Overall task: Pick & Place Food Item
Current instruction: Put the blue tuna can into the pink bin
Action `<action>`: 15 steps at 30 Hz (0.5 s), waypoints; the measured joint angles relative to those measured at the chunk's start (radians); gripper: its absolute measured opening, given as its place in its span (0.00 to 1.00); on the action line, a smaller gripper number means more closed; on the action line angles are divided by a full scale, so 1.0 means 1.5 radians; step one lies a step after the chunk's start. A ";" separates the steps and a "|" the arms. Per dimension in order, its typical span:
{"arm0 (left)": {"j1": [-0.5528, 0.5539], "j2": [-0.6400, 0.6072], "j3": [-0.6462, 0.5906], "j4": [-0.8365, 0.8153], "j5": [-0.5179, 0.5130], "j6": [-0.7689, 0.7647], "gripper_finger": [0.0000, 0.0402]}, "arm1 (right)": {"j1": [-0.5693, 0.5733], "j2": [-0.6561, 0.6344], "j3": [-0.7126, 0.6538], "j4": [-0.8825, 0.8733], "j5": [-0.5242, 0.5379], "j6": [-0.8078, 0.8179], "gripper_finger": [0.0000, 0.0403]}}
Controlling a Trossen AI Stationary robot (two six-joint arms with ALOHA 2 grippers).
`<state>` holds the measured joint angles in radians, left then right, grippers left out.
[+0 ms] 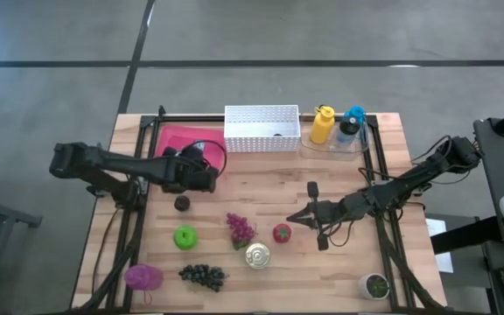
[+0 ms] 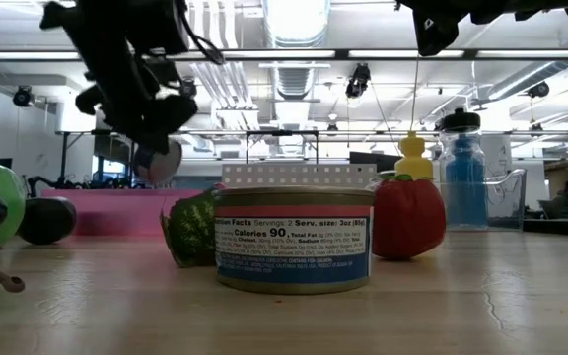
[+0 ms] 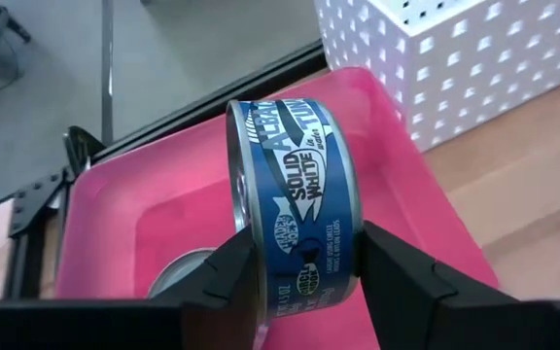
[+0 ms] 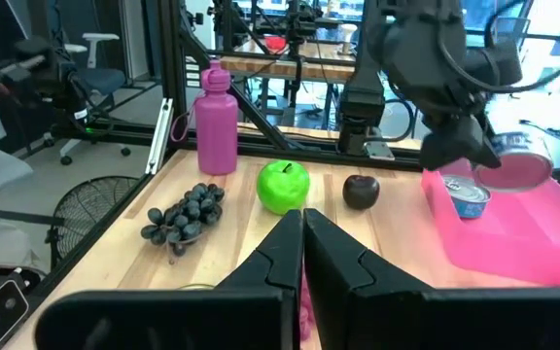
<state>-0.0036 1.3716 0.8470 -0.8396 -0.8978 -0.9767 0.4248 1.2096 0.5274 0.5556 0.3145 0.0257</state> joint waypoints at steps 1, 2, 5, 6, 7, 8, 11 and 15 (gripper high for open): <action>0.007 0.000 -0.011 0.023 0.001 0.012 0.36 | 0.000 0.000 0.000 0.000 0.000 0.000 0.02; 0.014 0.000 -0.021 0.045 0.006 0.024 0.37 | 0.000 0.000 0.000 0.000 0.000 0.000 0.02; 0.030 0.000 -0.043 0.089 0.023 0.057 0.39 | 0.000 0.000 0.000 0.000 0.000 0.000 0.02; 0.035 0.000 -0.048 0.095 0.031 0.062 0.40 | 0.000 0.000 0.000 0.000 0.000 0.000 0.02; 0.038 0.004 -0.050 0.098 0.034 0.067 0.40 | 0.000 0.000 0.000 0.000 0.000 0.000 0.02; 0.039 0.008 -0.051 0.099 0.034 0.071 0.41 | 0.000 0.000 0.000 0.000 0.000 0.000 0.02; 0.042 0.027 -0.051 0.103 0.035 0.071 0.41 | 0.000 0.000 0.000 0.000 0.000 0.000 0.02; 0.043 0.069 -0.050 0.106 0.035 0.071 0.39 | 0.000 0.000 0.000 0.000 0.000 0.000 0.02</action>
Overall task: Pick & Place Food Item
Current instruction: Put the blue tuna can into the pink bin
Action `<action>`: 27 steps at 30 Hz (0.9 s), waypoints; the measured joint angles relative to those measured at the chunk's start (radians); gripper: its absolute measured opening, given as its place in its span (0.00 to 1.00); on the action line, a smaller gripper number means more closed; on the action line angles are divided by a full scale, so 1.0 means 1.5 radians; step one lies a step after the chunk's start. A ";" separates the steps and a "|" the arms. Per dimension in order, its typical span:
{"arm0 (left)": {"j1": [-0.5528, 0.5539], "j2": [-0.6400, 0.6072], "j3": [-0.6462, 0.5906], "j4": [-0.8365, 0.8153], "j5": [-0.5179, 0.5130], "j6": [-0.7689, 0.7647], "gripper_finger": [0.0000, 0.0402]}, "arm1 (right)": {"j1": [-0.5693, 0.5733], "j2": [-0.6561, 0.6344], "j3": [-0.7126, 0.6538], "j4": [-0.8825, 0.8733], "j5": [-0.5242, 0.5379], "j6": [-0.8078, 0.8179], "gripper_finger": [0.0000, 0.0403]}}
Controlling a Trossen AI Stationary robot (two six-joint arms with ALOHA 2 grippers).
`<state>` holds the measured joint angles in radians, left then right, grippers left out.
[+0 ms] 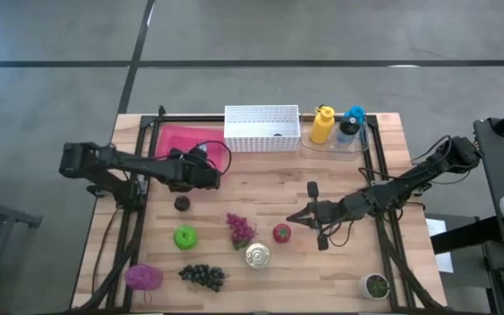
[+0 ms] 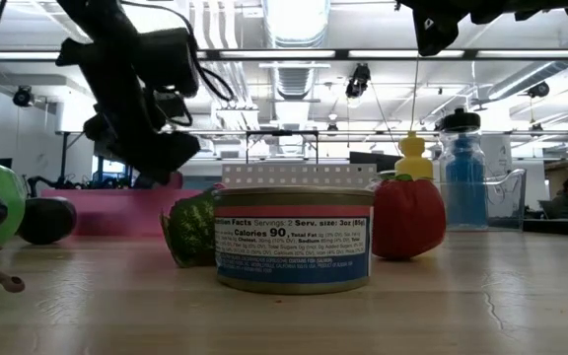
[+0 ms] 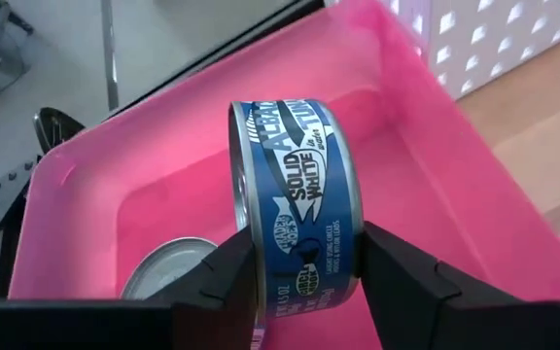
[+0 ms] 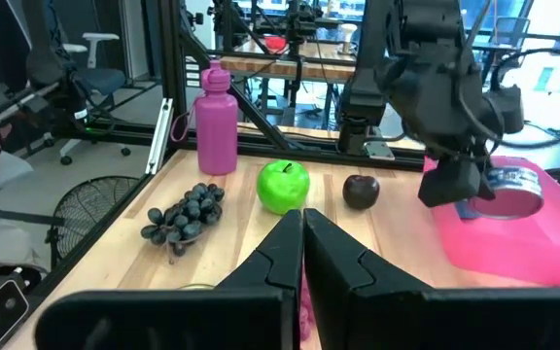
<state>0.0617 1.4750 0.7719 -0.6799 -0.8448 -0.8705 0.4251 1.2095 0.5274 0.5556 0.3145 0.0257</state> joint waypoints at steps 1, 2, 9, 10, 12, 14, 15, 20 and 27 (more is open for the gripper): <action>0.000 0.007 0.000 0.001 0.000 -0.003 0.39 | 0.000 0.000 0.000 0.000 0.000 0.000 0.02; 0.001 0.014 0.000 0.001 0.000 -0.010 0.39 | 0.000 0.000 0.000 0.000 0.000 0.000 0.02; 0.009 0.040 0.000 0.003 0.001 -0.031 0.44 | 0.000 0.000 0.000 0.000 0.000 0.000 0.02; 0.010 0.040 0.001 0.004 0.003 -0.031 0.45 | 0.000 0.000 0.000 0.000 0.000 0.000 0.02; 0.011 0.041 0.001 0.005 0.006 -0.031 0.48 | 0.000 0.000 0.000 0.000 0.000 0.000 0.02; 0.012 0.041 0.001 0.006 0.012 -0.033 0.52 | 0.000 0.000 0.000 0.000 0.000 0.000 0.02; 0.012 0.041 0.001 0.006 0.013 -0.033 0.54 | 0.000 0.000 0.000 0.000 0.000 0.000 0.02; 0.012 0.041 0.001 0.010 0.026 -0.033 0.64 | 0.000 0.000 0.000 0.000 0.000 0.000 0.02; 0.012 0.041 0.001 0.023 0.029 -0.032 0.76 | 0.000 0.000 0.000 0.000 0.000 0.000 0.02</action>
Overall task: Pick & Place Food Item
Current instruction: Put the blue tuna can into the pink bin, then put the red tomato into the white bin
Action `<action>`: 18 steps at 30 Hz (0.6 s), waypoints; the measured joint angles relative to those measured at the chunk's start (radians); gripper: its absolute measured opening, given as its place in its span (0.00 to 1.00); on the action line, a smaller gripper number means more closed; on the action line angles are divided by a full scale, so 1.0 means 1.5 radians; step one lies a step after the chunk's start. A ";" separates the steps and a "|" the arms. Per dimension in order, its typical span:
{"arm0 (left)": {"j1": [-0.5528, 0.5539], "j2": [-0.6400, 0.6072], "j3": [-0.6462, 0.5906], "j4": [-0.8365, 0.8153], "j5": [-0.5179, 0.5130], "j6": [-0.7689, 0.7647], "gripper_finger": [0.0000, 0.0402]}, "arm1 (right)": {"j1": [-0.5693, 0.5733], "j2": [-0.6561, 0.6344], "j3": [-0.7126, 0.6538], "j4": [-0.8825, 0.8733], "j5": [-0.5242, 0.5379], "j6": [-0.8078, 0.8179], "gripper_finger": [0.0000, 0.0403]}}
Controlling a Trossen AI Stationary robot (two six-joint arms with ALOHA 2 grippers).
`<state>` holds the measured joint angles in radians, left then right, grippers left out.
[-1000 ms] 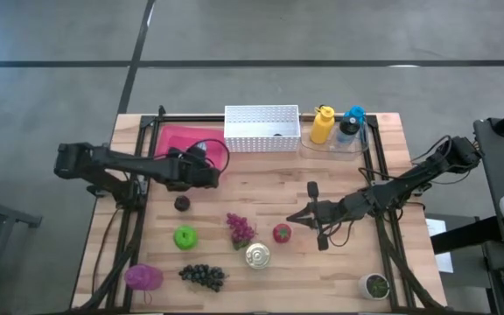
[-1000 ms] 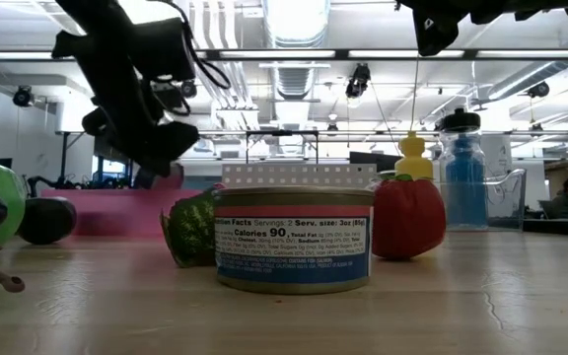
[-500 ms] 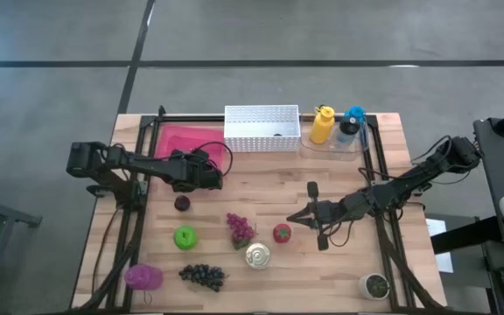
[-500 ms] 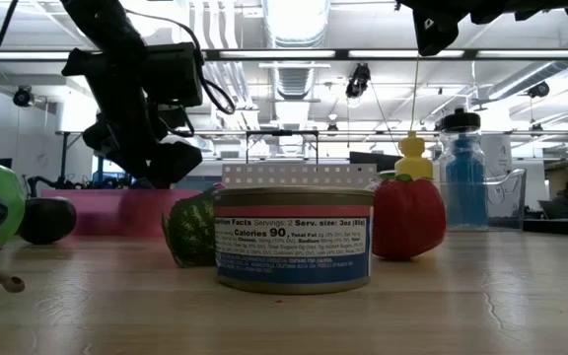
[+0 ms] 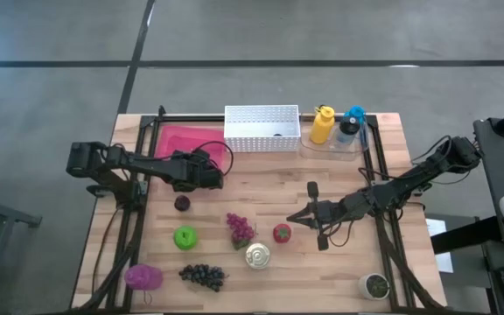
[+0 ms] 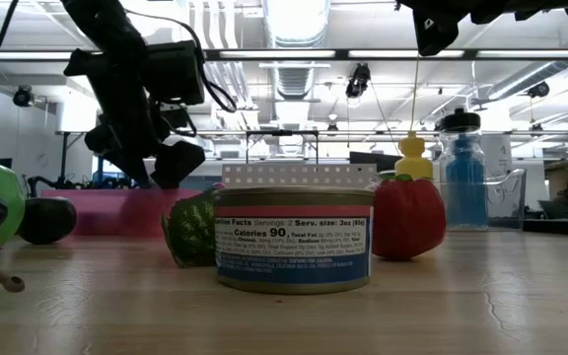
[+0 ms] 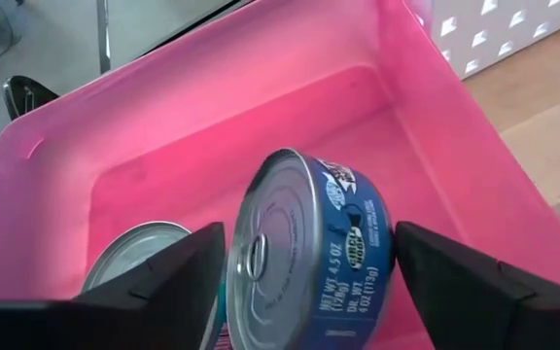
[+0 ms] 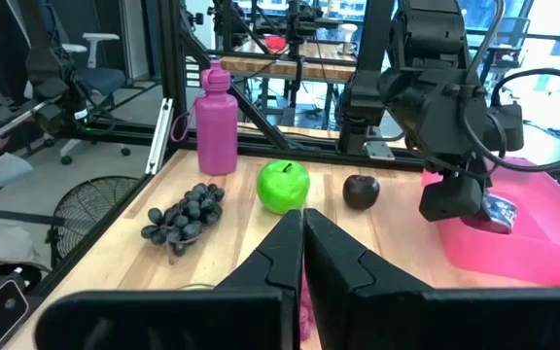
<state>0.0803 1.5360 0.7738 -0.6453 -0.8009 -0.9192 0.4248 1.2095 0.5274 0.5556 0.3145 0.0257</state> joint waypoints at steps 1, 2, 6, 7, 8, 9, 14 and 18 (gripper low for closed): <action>0.000 0.000 0.000 0.001 0.000 0.000 0.77 | 0.000 0.000 0.000 0.000 0.000 0.000 0.02; 0.000 0.000 0.000 0.002 0.000 0.000 0.78 | 0.000 0.000 0.000 0.000 0.000 0.000 0.02; 0.000 -0.010 0.000 0.009 0.000 0.002 0.81 | 0.000 0.000 0.000 0.000 0.000 0.000 0.02; 0.000 -0.015 0.000 0.012 0.001 0.003 0.81 | 0.000 0.000 0.000 0.000 0.000 0.000 0.02; 0.000 -0.020 0.000 0.014 0.001 0.005 0.81 | 0.000 0.000 0.000 0.000 0.000 0.000 0.02; 0.000 -0.025 0.000 0.014 0.001 0.005 0.81 | 0.000 0.000 0.000 0.000 0.000 0.000 0.02; 0.000 -0.054 0.000 0.014 0.025 0.005 0.82 | 0.000 0.000 0.000 0.000 0.000 0.000 0.02; -0.008 -0.081 0.000 0.014 0.041 0.021 0.80 | 0.000 0.000 0.000 0.000 0.000 0.000 0.02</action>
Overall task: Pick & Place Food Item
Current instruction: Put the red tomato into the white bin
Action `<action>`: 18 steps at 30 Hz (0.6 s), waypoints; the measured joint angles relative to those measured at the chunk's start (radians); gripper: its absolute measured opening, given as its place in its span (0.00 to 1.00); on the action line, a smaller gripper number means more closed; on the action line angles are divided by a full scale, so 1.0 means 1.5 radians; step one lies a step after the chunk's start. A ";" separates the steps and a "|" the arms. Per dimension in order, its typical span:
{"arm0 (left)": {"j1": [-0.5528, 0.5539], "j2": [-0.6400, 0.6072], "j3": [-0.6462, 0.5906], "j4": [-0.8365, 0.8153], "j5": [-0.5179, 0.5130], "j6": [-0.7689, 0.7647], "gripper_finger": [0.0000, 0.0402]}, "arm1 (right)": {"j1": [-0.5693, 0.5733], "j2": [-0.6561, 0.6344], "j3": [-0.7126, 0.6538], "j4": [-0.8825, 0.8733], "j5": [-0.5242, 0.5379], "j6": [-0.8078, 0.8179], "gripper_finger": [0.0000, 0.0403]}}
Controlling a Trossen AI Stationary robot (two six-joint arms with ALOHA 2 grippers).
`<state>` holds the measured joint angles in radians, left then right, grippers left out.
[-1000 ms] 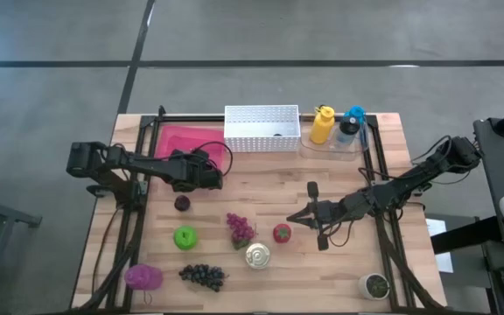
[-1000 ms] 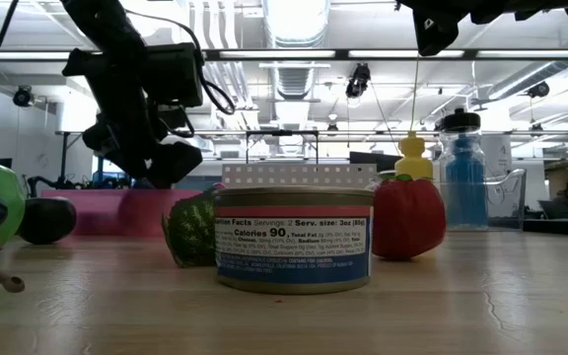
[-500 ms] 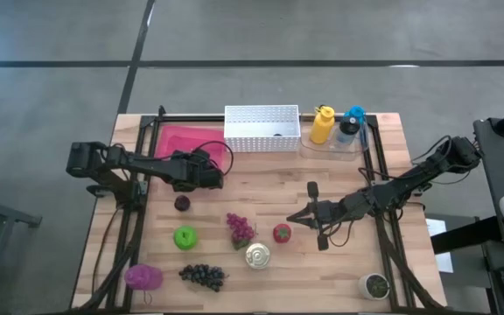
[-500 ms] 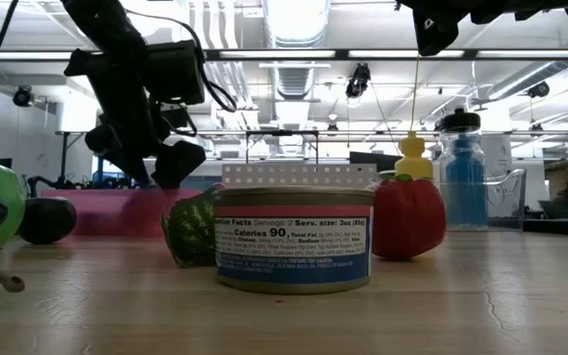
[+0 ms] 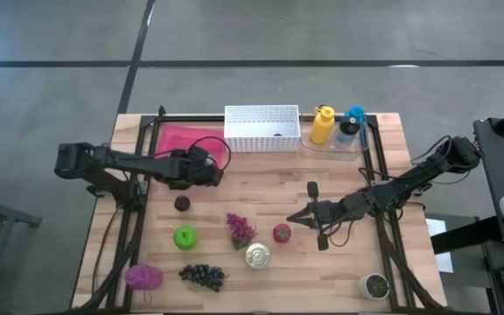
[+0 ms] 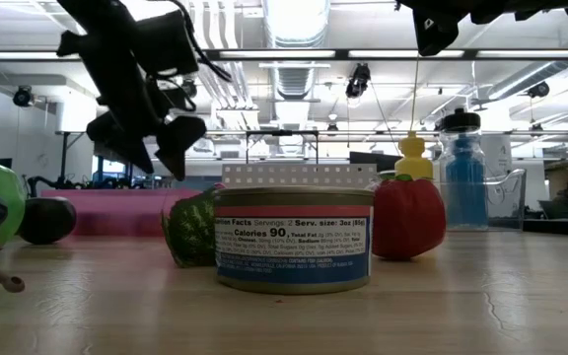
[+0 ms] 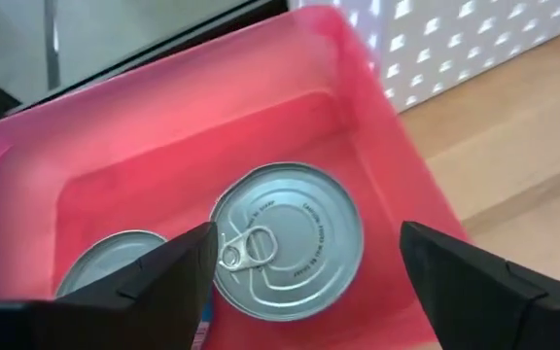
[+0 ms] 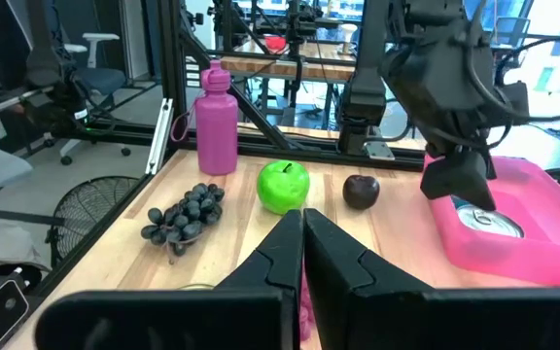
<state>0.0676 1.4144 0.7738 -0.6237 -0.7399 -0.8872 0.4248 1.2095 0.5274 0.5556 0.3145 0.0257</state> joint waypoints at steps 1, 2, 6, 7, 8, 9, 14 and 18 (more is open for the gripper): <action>-0.006 -0.008 0.000 0.000 0.000 0.001 0.79 | 0.000 0.000 0.000 0.000 0.000 0.000 0.02; -0.013 -0.016 0.000 0.000 0.000 0.002 0.79 | 0.000 0.000 0.000 0.000 0.000 0.000 0.02; -0.050 -0.054 0.000 0.000 -0.002 0.016 0.75 | 0.000 0.000 0.000 0.000 0.000 0.000 0.02; -0.061 -0.064 0.000 0.000 -0.004 0.017 0.74 | 0.000 0.000 0.000 0.000 0.000 0.000 0.02; -0.074 -0.073 0.000 0.000 -0.005 0.020 0.73 | 0.000 0.000 0.000 0.000 0.000 0.000 0.02; -0.085 -0.083 0.000 0.000 -0.005 0.025 0.71 | 0.000 0.000 0.000 0.000 0.000 0.000 0.02; -0.144 -0.127 0.000 0.000 -0.009 0.036 0.65 | 0.000 0.000 0.000 0.000 0.000 0.000 0.02; -0.190 -0.154 0.000 -0.002 -0.010 0.054 0.59 | 0.000 0.000 0.000 0.000 0.000 0.000 0.02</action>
<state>-0.2174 1.1829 0.7738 -0.6261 -0.7547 -0.8064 0.4248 1.2095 0.5274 0.5556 0.3145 0.0257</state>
